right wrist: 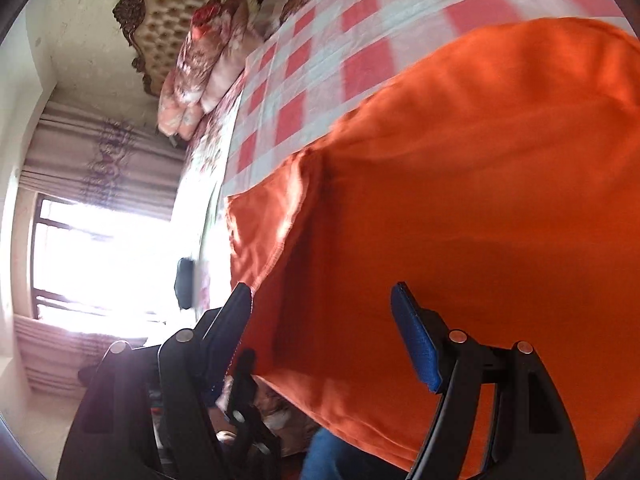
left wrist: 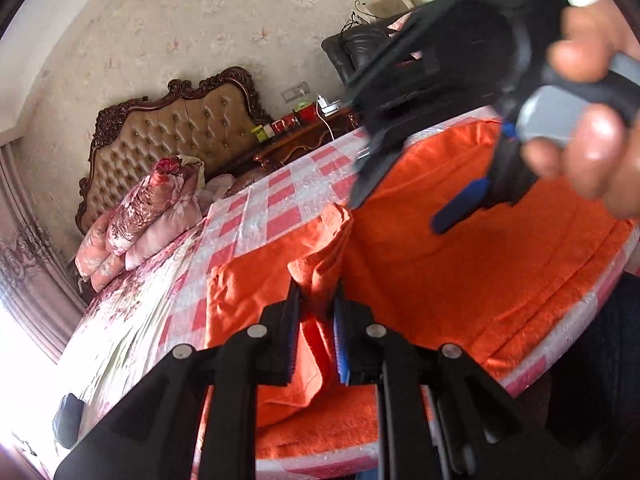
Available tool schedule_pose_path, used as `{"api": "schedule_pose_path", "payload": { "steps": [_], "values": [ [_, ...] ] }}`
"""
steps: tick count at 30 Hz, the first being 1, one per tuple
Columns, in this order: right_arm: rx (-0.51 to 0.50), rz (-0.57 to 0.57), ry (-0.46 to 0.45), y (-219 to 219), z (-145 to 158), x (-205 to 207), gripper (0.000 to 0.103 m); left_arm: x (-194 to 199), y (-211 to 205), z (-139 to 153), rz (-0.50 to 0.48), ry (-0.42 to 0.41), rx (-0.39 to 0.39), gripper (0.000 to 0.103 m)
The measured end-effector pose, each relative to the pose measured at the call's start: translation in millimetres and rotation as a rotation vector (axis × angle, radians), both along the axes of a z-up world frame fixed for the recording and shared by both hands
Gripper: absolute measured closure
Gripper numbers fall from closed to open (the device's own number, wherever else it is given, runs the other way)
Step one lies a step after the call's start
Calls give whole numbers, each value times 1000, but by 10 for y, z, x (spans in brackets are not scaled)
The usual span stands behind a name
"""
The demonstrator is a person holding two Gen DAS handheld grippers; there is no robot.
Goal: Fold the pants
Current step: 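Grasp the pants edge with the right tool while the left tool holds its fold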
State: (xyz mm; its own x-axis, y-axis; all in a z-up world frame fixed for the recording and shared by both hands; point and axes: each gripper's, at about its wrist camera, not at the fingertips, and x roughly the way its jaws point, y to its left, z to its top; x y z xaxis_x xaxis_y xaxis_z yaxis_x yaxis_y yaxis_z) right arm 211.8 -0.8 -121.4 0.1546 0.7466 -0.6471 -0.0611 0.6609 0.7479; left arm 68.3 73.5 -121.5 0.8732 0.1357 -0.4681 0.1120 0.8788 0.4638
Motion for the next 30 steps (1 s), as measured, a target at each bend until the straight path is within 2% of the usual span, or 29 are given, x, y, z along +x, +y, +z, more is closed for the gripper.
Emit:
{"api": "schedule_pose_path", "payload": {
  "steps": [7, 9, 10, 11, 12, 16, 21, 24, 30],
  "values": [
    [-41, 113, 22, 603, -55, 318, 32, -70, -37, -18, -5, -5, 17, 88],
    [-60, 112, -3, 692, -44, 385, 39, -80, -118, -61, -20, -15, 62, 88],
    [-77, 117, -32, 733, -24, 431, 58, -94, -153, -85, -27, -19, 87, 88],
    [-100, 117, -49, 746, -16, 450, 85, -109, -208, -120, -40, -26, 127, 88],
    [-128, 117, -66, 751, -6, 465, 96, -123, -271, -160, -47, -34, 162, 88],
    [-131, 95, -140, 568, 116, 400, 96, -148, -505, -250, -80, -60, 267, 88],
    [-134, 65, -128, 283, 52, 408, 96, -149, -824, -479, -168, -42, 393, 87],
    [-132, 61, -104, 160, -75, 417, 96, -157, -899, -555, -188, -29, 410, 87],
    [-141, 69, -110, 111, -82, 355, 96, -139, -923, -571, -190, -25, 423, 87]
  ]
}}
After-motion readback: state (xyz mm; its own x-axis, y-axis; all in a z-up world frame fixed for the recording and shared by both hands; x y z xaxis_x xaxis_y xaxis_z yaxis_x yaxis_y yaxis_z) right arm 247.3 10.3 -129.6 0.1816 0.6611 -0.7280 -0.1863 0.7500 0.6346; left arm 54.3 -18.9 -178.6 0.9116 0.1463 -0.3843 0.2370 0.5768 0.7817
